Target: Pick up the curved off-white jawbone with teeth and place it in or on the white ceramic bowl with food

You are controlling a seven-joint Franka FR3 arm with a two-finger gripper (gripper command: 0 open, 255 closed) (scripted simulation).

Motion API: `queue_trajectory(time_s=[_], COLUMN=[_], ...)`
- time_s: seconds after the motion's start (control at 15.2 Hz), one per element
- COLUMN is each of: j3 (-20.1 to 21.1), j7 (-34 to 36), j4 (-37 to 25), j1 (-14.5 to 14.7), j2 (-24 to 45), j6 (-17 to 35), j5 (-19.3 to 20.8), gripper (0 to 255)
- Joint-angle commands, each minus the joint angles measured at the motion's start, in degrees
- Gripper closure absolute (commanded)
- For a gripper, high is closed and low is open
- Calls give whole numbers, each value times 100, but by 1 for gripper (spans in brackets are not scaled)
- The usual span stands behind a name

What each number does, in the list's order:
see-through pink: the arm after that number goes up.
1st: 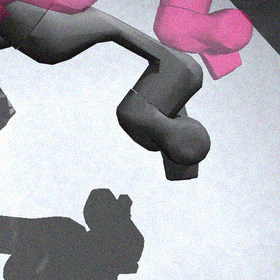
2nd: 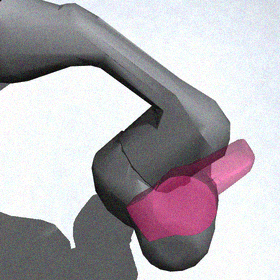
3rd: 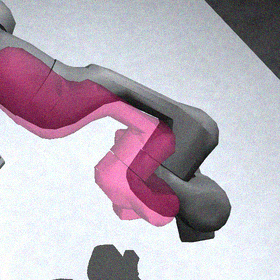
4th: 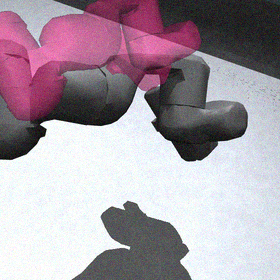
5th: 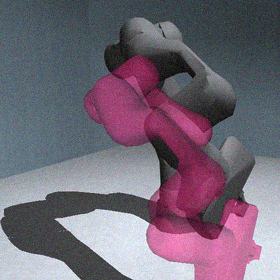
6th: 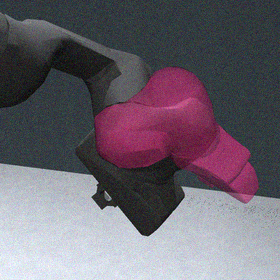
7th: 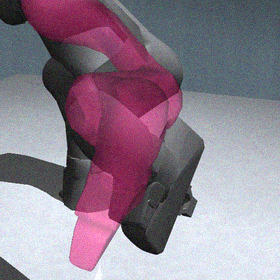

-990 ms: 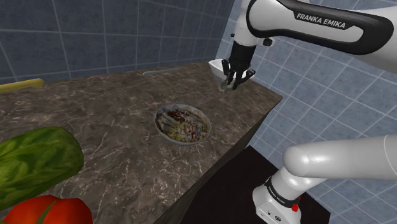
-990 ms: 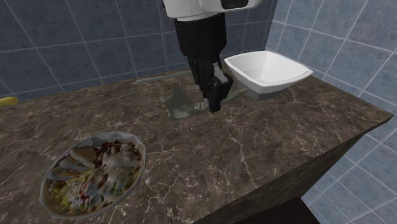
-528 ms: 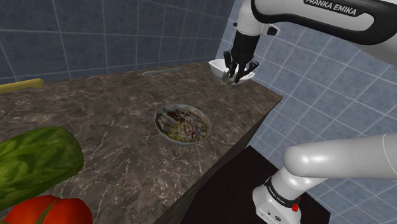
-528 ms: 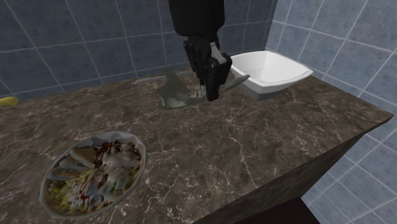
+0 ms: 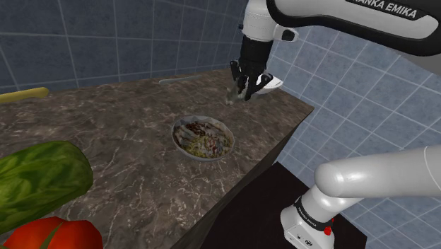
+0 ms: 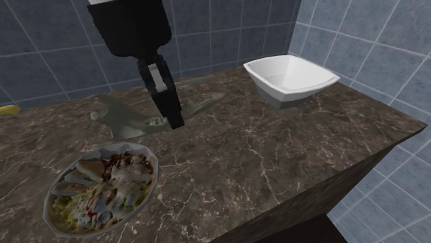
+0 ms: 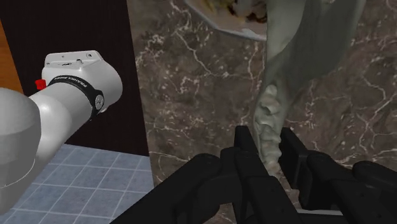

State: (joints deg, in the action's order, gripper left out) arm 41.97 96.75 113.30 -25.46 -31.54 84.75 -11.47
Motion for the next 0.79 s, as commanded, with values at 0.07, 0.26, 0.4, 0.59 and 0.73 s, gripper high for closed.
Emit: queue_trajectory(time_s=[0.07,0.26,0.4,0.59,0.73], j3=[445,962,1363,1989,1985], j7=[470,969,1324,1821,1801], j4=[-268,-575,-811,-1154,-974], j1=[-21,-95,-188,-392,-366], j2=[196,444,655,994,945], j6=[-27,-37,-37,-32,116], j5=[-87,-129,-113,-23,-63], gripper=[255,255,255,255,255])
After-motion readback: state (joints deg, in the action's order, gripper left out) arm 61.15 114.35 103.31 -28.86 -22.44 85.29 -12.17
